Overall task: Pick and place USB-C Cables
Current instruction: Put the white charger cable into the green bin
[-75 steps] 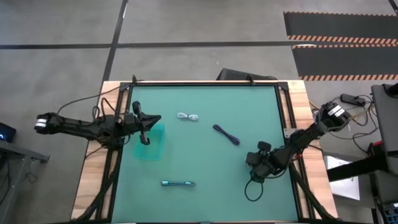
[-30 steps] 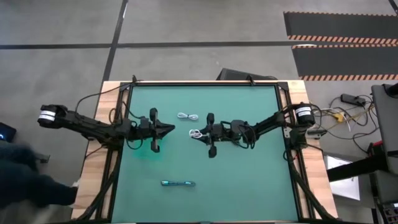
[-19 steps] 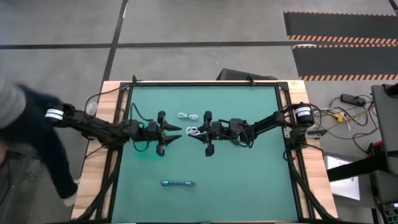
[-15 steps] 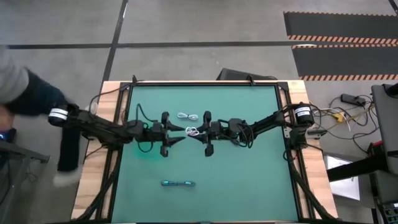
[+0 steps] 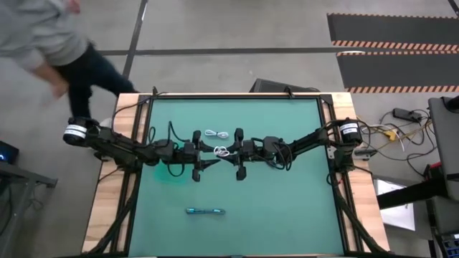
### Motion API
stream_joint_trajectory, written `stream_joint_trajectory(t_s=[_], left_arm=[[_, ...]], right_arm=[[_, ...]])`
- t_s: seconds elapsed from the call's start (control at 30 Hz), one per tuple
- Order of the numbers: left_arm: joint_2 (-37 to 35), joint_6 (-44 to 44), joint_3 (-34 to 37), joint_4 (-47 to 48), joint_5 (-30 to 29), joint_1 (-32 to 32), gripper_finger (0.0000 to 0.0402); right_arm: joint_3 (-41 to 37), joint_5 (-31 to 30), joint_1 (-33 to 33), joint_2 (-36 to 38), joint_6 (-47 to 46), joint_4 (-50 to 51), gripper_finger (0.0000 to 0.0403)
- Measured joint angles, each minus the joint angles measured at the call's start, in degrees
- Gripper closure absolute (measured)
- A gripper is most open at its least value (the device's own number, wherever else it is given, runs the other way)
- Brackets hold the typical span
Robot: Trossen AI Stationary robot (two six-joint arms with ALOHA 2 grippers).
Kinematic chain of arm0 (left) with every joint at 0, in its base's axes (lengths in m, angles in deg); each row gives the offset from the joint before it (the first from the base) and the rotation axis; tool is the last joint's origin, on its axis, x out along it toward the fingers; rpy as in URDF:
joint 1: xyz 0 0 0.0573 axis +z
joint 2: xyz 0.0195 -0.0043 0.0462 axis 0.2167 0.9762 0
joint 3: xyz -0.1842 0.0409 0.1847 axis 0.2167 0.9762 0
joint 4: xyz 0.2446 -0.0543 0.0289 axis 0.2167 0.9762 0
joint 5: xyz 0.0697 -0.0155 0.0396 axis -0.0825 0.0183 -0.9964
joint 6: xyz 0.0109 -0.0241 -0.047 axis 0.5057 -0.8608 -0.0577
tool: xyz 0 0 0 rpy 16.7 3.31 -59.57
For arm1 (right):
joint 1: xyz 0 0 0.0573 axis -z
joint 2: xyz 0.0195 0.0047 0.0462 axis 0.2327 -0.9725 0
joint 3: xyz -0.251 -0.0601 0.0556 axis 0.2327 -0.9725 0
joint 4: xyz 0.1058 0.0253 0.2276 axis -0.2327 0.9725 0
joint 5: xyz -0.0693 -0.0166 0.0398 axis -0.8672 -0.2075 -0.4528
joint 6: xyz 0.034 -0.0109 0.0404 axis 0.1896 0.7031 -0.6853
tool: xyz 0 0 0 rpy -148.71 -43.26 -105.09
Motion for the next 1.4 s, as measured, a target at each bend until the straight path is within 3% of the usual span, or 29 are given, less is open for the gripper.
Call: stream_joint_trajectory(t_s=[0.2,0.47,0.63,0.87,1.1,1.4], left_arm=[[0.1,0.0,-0.1,0.0,0.0,0.0,0.0246],[0.4,0.0,0.1,-0.2,0.0,0.0,0.0317],[0.4,0.1,0.2,0.0,0.1,-0.1,0.0336],[0.4,0.0,0.2,0.1,0.2,-0.1,0.0343],[0.4,0.2,0.2,0.1,0.0,0.0,0.0388],[0.4,0.1,0.5,0.2,0.0,0.0,0.0389]], right_arm=[[0.0,0.0,0.0,0.0,0.6,0.0,0.0365],[0.0,0.1,0.0,0.0,0.8,0.0,0.0365],[0.0,0.2,0.0,0.0,0.7,0.0,0.0359],[0.0,-0.1,0.0,0.0,0.6,0.1,0.0298],[0.1,-0.4,0.0,0.0,0.1,0.9,0.0231],[0.1,-0.1,0.0,4.4,0.0,9.0,0.0187]])
